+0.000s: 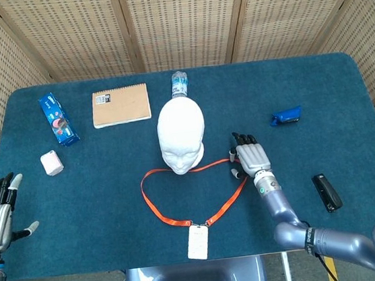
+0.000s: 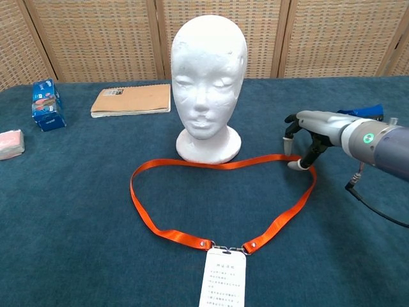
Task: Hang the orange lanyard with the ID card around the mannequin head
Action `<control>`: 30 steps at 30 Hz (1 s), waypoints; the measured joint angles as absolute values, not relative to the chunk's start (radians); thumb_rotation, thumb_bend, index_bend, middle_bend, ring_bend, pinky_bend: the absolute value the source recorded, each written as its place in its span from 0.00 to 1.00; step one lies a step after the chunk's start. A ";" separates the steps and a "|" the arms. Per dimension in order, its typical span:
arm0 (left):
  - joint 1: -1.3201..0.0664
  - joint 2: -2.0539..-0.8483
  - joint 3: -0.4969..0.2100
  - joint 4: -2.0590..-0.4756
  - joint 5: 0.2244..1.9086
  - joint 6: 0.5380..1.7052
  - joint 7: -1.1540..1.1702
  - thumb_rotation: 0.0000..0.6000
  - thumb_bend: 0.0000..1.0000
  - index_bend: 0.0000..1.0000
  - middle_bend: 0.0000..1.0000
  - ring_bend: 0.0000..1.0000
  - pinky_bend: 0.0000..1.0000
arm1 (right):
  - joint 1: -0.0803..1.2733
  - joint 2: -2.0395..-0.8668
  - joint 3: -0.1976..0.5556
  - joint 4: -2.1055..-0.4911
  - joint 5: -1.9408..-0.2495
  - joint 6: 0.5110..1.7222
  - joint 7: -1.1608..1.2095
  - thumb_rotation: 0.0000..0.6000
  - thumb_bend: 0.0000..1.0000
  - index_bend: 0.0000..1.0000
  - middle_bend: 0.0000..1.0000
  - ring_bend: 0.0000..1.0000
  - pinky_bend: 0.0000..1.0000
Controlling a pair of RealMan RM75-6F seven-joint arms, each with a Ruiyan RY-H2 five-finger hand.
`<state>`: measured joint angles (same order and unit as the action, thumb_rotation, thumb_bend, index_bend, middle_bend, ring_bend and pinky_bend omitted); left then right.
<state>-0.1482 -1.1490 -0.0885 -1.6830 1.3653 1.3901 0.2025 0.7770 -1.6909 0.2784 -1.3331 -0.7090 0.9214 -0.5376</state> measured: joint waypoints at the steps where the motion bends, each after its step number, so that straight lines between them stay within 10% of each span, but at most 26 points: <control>1: -0.148 -1.148 -0.088 -1.683 1.366 1.391 0.200 1.00 0.00 0.00 0.00 0.00 0.00 | 0.785 -1.701 0.276 -1.328 -0.695 0.928 -0.553 1.00 0.52 0.50 0.00 0.00 0.00; 30: -0.159 -1.151 -0.084 -1.673 1.348 1.378 0.192 1.00 0.00 0.00 0.00 0.00 0.00 | 0.834 -1.779 0.267 -1.170 -0.649 0.910 -0.558 1.00 0.59 0.59 0.00 0.00 0.00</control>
<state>-0.1593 -1.1513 -0.0843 -1.6730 1.3476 1.3783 0.1924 0.8336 -1.7786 0.2668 -1.1695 -0.6495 0.9097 -0.5583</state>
